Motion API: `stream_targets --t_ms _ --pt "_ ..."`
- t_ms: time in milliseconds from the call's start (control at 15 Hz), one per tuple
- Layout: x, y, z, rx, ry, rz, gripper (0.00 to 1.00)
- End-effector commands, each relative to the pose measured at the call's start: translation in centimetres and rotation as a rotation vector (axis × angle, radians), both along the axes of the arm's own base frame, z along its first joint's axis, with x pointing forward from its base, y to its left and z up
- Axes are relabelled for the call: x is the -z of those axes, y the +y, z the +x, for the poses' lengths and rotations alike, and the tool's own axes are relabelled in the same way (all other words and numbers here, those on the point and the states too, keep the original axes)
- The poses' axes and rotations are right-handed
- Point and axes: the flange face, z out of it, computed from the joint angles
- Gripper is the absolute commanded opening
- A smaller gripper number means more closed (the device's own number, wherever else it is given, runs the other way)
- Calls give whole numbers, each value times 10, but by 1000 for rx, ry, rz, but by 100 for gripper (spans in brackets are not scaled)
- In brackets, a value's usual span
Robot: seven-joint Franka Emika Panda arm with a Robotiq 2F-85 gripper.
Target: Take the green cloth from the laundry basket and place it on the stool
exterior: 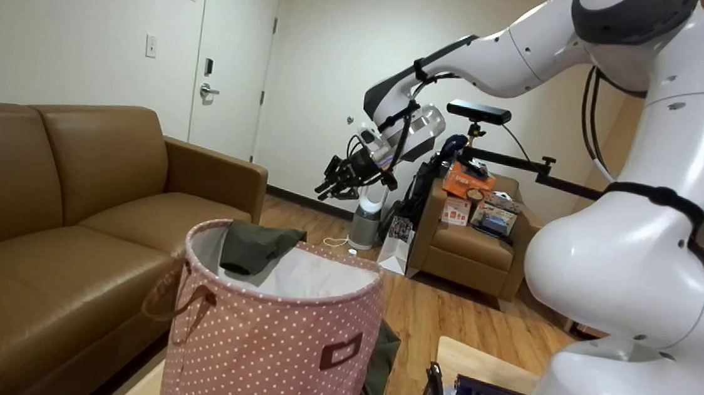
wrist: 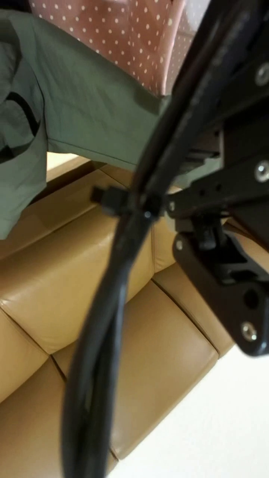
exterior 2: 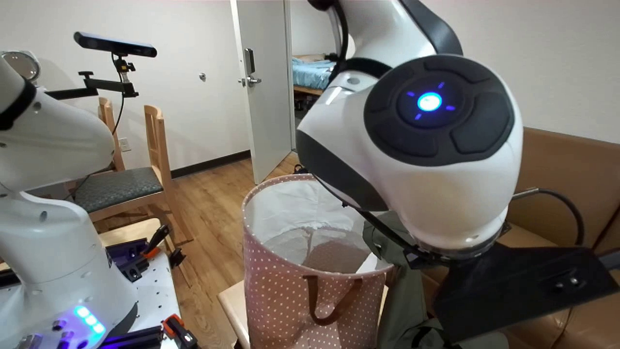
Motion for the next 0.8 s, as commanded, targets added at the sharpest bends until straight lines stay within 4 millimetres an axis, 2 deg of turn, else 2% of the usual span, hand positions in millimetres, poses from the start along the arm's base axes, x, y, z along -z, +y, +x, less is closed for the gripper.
stream_targets --t_ms 0,67,200,467,733 --pt "10 27 15 -87 24 -57 54" --pt "7 35 28 -118 24 -77 59" --pt "6 53 41 -188 27 -135 73" --pt "22 93 54 -307 53 -235 98" --pt "57 130 50 -434 105 -321 100"
